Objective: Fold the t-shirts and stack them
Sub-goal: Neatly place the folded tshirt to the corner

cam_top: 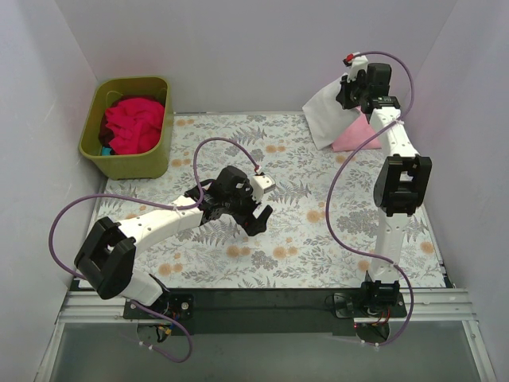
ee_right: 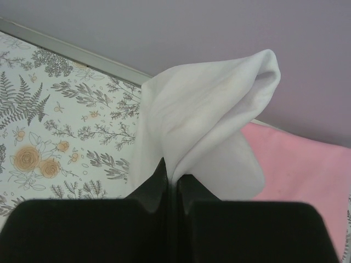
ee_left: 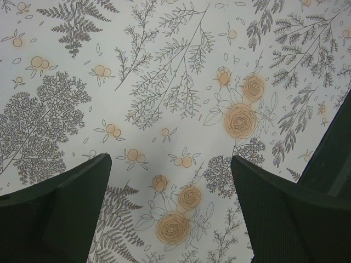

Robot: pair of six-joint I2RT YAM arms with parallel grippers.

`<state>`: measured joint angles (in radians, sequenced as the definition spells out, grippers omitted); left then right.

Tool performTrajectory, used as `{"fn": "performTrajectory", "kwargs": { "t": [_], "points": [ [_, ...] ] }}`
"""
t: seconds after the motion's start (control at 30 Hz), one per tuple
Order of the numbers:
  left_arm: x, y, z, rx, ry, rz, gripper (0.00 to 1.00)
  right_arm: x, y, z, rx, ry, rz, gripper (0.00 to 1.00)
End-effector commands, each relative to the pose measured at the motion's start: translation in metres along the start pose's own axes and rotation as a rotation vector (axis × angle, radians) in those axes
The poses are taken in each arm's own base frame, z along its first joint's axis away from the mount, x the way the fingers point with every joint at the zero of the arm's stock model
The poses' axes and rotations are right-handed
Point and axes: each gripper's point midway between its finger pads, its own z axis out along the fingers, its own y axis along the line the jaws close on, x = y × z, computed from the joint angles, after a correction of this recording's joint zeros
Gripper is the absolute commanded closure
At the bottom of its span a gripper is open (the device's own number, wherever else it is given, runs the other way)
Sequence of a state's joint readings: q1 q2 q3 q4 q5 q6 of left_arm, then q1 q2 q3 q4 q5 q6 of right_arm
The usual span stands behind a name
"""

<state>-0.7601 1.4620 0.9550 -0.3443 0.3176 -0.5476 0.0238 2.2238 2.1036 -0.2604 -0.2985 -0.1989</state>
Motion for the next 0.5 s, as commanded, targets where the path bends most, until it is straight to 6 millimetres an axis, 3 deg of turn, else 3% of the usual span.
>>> {"fn": "performTrajectory", "kwargs": {
  "t": [0.0, 0.2, 0.23, 0.47],
  "points": [
    [-0.014, -0.001, -0.015, -0.010, -0.054, 0.019, 0.09, -0.070, -0.004, -0.039, 0.019, -0.139, -0.057, 0.99],
    [-0.012, 0.000, -0.013, -0.011, -0.044, 0.014, 0.09, -0.075, 0.001, -0.048, 0.001, -0.138, -0.050, 0.99],
    [-0.012, -0.001, -0.013, -0.008, -0.044, 0.015, 0.09, -0.074, -0.013, -0.054, 0.022, -0.139, -0.043, 0.99],
    [-0.014, 0.000, -0.012, -0.007, -0.043, 0.014, 0.09, -0.067, -0.030, -0.057, 0.036, -0.123, -0.048, 0.99]
  ]
}}
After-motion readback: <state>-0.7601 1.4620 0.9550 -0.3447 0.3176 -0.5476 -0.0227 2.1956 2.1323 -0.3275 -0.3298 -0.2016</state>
